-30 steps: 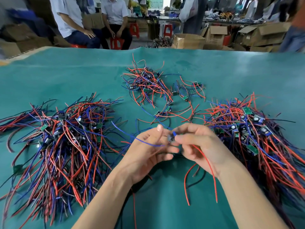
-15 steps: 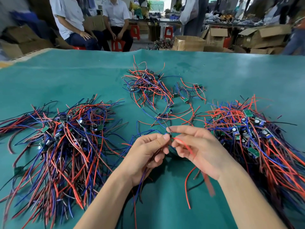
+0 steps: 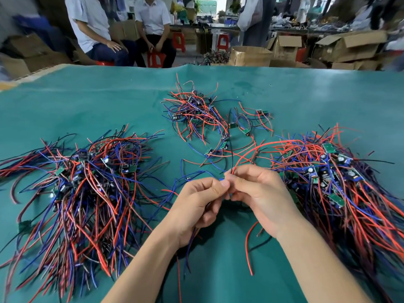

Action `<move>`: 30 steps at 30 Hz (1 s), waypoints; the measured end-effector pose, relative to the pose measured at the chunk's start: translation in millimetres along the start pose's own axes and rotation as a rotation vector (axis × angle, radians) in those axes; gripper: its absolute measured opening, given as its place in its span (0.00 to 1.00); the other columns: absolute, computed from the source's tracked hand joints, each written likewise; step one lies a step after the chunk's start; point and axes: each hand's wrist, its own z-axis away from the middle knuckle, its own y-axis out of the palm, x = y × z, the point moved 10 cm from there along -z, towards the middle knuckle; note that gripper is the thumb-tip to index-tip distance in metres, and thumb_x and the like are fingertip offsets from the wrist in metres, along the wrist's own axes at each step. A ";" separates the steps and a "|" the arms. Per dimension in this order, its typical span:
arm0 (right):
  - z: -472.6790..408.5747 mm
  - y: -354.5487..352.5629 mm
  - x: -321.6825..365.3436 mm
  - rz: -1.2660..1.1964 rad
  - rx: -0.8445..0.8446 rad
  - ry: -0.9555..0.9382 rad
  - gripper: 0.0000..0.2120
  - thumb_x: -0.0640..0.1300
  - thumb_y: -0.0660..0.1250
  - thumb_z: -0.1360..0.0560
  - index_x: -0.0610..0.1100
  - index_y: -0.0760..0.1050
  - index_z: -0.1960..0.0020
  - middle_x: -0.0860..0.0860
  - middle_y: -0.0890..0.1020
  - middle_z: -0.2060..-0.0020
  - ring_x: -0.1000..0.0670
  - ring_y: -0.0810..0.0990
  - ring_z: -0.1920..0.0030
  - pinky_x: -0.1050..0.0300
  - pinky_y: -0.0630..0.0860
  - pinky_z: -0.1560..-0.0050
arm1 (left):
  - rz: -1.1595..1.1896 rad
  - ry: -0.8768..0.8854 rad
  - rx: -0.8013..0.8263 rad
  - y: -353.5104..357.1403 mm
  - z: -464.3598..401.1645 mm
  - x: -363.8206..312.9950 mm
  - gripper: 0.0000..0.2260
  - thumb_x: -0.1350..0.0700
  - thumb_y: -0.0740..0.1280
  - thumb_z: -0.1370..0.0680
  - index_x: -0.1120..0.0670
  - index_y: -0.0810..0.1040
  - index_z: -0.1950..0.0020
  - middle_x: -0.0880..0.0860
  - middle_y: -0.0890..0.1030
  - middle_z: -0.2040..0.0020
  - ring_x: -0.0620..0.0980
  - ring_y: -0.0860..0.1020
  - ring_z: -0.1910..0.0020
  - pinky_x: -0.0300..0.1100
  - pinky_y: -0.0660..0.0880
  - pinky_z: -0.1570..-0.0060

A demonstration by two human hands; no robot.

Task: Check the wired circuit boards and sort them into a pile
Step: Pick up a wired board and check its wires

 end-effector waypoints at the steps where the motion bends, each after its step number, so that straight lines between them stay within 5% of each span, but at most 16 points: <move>1: 0.0 -2.4 0.6 0.027 -0.039 -0.015 0.03 0.37 0.75 0.28 0.40 0.82 0.60 0.41 0.82 0.65 0.44 0.80 0.66 0.59 0.76 0.65 | 0.001 0.002 -0.008 -0.9 -0.7 0.1 0.13 0.49 0.73 0.26 0.55 0.75 0.63 0.52 0.67 0.74 0.43 0.58 0.82 0.29 0.53 0.81; 11: -4.1 -54.1 15.6 0.200 -0.424 -0.132 0.10 0.35 0.75 0.26 0.43 0.81 0.65 0.48 0.82 0.72 0.52 0.81 0.71 0.60 0.77 0.69 | -0.067 0.020 0.033 2.6 0.3 -0.6 0.12 0.51 0.70 0.26 0.58 0.75 0.63 0.51 0.62 0.76 0.43 0.55 0.83 0.29 0.52 0.80; 18: 12.9 -87.6 62.8 0.676 -0.726 -0.432 0.11 0.55 0.69 0.27 0.48 0.80 0.62 0.53 0.85 0.68 0.48 0.85 0.65 0.38 0.82 0.56 | -0.074 0.025 0.122 10.8 3.5 -4.1 0.11 0.53 0.71 0.28 0.58 0.75 0.65 0.51 0.60 0.77 0.44 0.53 0.82 0.29 0.52 0.80; 21: 19.0 -110.5 70.2 0.573 -0.856 -0.455 0.09 0.52 0.68 0.24 0.48 0.81 0.60 0.48 0.85 0.66 0.46 0.85 0.68 0.39 0.82 0.61 | -0.053 0.025 0.157 13.1 5.1 -5.1 0.11 0.51 0.71 0.30 0.57 0.75 0.66 0.50 0.60 0.76 0.44 0.53 0.81 0.29 0.52 0.80; 23: 26.3 -127.5 72.5 0.363 -0.921 -0.490 0.09 0.46 0.66 0.21 0.50 0.77 0.59 0.43 0.85 0.65 0.51 0.82 0.74 0.50 0.79 0.71 | -0.014 0.041 0.119 8.7 4.5 -7.4 0.11 0.52 0.71 0.29 0.57 0.75 0.65 0.50 0.60 0.76 0.44 0.54 0.81 0.29 0.53 0.80; 27: 41.2 -109.2 75.4 0.194 -0.873 -0.571 0.09 0.51 0.63 0.22 0.51 0.77 0.58 0.48 0.82 0.71 0.50 0.80 0.76 0.60 0.70 0.80 | 0.077 0.124 -0.067 -13.4 -0.1 -15.3 0.10 0.52 0.70 0.24 0.58 0.78 0.56 0.50 0.66 0.71 0.43 0.58 0.77 0.33 0.55 0.79; 30: 22.6 -68.0 56.9 0.238 -0.623 -0.402 0.10 0.55 0.67 0.29 0.49 0.81 0.60 0.48 0.83 0.71 0.50 0.79 0.75 0.58 0.70 0.74 | 0.118 0.150 -0.090 -15.3 -1.8 -14.8 0.12 0.53 0.69 0.25 0.62 0.78 0.50 0.51 0.73 0.68 0.44 0.64 0.76 0.34 0.60 0.78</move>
